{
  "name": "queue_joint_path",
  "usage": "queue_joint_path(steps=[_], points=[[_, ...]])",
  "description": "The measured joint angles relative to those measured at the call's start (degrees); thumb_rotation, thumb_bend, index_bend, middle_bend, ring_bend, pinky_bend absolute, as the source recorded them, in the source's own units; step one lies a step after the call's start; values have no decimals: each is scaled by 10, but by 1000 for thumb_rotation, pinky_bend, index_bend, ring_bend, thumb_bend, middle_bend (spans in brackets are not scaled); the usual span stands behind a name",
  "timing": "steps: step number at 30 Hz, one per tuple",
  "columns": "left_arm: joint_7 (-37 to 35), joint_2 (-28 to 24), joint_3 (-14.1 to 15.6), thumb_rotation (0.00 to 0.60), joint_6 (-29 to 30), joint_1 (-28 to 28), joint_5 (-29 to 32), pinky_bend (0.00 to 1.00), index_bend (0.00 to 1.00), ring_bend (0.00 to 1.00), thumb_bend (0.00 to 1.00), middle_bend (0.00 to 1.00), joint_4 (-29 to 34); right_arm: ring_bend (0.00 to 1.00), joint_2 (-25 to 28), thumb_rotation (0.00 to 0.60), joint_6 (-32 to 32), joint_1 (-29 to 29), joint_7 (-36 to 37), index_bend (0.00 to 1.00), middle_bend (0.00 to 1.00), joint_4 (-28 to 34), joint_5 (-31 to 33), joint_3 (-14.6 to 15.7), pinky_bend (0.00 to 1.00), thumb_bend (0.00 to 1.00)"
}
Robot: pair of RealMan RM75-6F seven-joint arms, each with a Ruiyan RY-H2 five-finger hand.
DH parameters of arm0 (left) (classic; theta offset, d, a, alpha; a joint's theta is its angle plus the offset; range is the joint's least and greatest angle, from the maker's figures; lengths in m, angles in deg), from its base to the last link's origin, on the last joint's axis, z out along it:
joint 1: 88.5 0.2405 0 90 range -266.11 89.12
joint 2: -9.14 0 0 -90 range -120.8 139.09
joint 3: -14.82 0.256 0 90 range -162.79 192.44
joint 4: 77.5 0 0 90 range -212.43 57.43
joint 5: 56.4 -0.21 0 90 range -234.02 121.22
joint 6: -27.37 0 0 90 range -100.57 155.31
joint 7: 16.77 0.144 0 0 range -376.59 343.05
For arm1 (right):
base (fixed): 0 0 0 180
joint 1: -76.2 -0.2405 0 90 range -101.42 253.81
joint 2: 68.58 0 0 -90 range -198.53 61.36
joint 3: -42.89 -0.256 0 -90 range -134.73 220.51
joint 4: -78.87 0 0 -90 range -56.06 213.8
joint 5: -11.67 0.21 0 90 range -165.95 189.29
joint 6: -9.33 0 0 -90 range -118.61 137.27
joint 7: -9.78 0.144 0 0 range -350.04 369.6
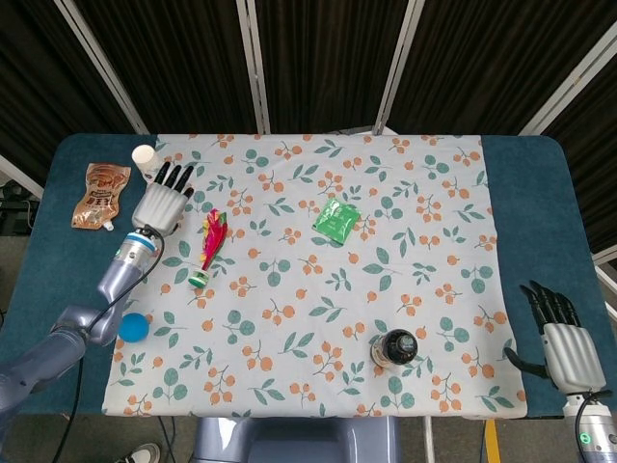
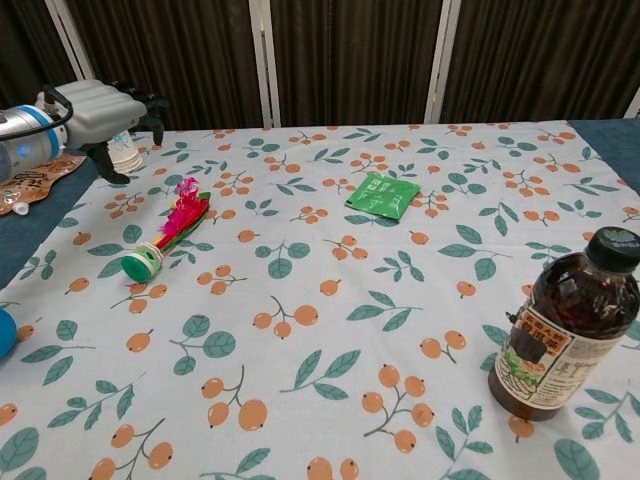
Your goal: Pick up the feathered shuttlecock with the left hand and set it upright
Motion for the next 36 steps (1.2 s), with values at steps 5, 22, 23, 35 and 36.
queue_joint_path(steps=[5,22,23,35,36], points=[[-35,43,5,600,-10,-22,-13,0,389,0,234,0,-49,0,2,600,2,0,4,73,0,2,2,0,0,132],[-46,108,16,600,-39,-62,-26,0,445,0,233,0,-125,0,6,600,3,2,15,75,0,5,6,-2,0,133],[-46,111,16,600,-41,-63,-26,0,452,0,232,0,-127,0,6,600,3,2,15,75,0,6,6,-2,0,133],[-51,115,21,600,-65,-73,-26,0,474,0,233,0,-150,0,5,600,5,1,16,77,0,6,9,-4,0,134],[-52,115,21,600,-67,-73,-25,0,473,0,233,0,-150,0,5,600,5,1,16,78,0,6,9,-4,0,135]])
